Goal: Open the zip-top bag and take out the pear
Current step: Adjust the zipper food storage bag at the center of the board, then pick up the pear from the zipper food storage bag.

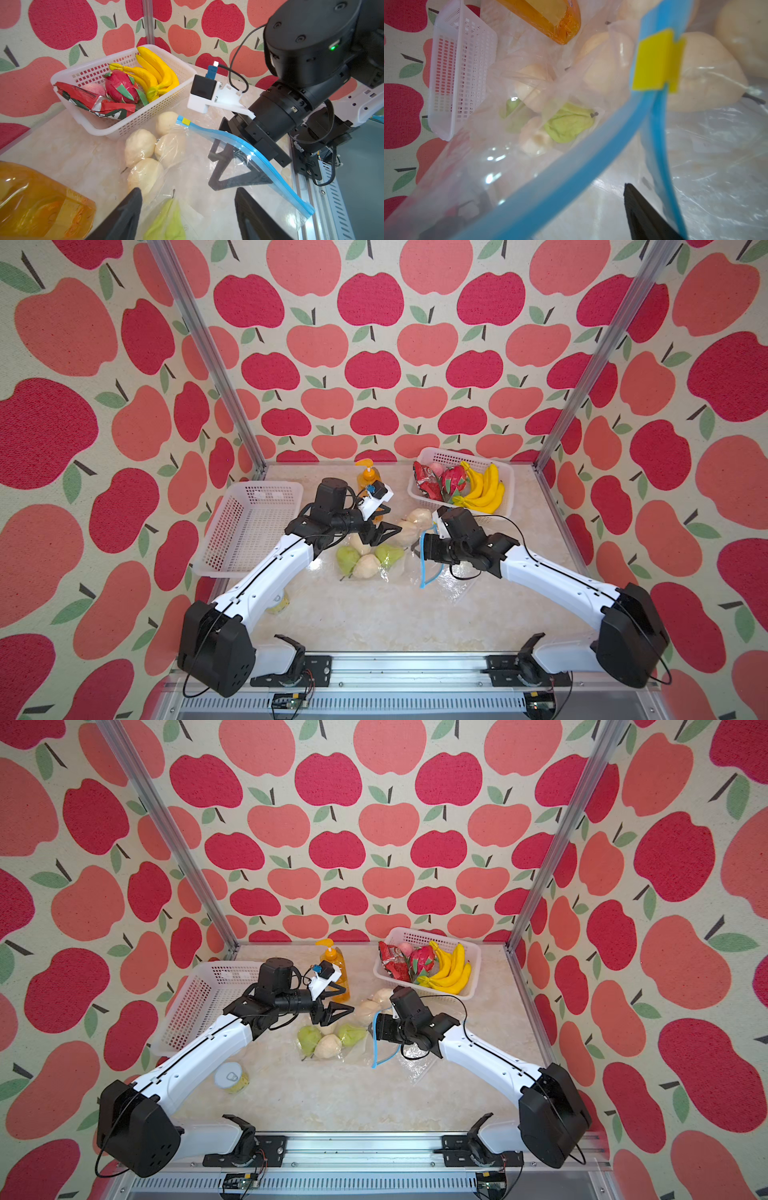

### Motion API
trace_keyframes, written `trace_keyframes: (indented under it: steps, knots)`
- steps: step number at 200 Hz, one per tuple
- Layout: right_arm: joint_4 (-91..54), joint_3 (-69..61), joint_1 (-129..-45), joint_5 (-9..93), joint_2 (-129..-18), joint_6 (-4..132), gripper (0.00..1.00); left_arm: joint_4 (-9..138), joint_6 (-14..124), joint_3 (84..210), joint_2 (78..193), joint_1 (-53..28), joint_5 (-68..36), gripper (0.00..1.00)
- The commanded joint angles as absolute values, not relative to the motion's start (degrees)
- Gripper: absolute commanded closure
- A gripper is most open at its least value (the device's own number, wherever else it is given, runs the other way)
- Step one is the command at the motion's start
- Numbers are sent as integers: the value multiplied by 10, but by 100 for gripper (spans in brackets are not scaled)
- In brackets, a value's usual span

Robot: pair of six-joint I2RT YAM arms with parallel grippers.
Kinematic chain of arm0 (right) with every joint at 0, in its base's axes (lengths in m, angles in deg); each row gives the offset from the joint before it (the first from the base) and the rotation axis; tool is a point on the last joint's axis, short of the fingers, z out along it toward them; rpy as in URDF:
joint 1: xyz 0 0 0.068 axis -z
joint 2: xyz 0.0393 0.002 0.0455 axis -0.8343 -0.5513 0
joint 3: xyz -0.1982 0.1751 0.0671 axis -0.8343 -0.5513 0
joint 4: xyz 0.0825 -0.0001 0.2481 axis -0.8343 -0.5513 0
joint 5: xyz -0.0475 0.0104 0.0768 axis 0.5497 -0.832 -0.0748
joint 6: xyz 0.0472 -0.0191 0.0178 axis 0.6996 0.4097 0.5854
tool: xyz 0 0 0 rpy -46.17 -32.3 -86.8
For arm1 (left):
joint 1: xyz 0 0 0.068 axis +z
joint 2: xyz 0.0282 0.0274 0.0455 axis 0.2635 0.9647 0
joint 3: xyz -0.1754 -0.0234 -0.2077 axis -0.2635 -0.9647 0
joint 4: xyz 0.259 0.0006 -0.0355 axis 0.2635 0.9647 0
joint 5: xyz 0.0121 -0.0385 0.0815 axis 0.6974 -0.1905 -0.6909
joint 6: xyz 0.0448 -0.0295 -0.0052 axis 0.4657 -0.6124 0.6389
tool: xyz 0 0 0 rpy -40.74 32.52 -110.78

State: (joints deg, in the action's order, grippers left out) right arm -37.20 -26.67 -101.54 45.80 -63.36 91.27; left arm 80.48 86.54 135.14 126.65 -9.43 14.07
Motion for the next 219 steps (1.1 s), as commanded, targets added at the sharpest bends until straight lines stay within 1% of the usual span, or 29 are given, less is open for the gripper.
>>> trace_keyframes:
  steps: [1,13,36,46,60,73,82,91,104,109,126,139,159,181,197,219]
  knots:
    - [-331,-279,-1013,394,-633,873,29,862,767,1343,1212,-60,45,21]
    - [-337,-273,-1012,387,-643,866,30,878,706,1317,1181,-26,25,18]
    - [-338,-274,-1005,384,-650,870,31,936,652,1290,1172,18,33,23]
    - [-333,-280,-1001,381,-648,875,31,966,644,1288,1187,26,35,27]
    - [-322,-290,-999,382,-642,884,31,991,637,1290,1210,28,32,35]
    - [-311,-299,-998,380,-638,891,31,985,627,1283,1224,29,19,44]
    - [-304,-305,-998,378,-638,897,30,979,620,1277,1233,29,4,47]
    - [-296,-309,-998,370,-640,901,30,977,614,1276,1246,28,-14,45]
    - [-288,-312,-998,360,-642,903,29,984,610,1279,1270,29,-35,33]
    - [-285,-313,-998,359,-643,904,28,989,611,1281,1282,29,-42,31]
    - [-274,-316,-998,346,-645,908,26,995,620,1283,1317,26,-48,26]
    - [-269,-315,-998,335,-652,917,25,989,620,1277,1339,27,-42,24]
    - [-272,-311,-1000,329,-662,929,24,969,618,1271,1368,24,-18,25]
    - [-273,-311,-1003,335,-669,940,23,960,620,1272,1397,7,-37,28]
    - [-274,-312,-1003,340,-678,946,22,944,616,1270,1416,-5,-45,32]
    - [-276,-315,-1004,349,-691,961,21,936,616,1275,1448,-20,-53,41]
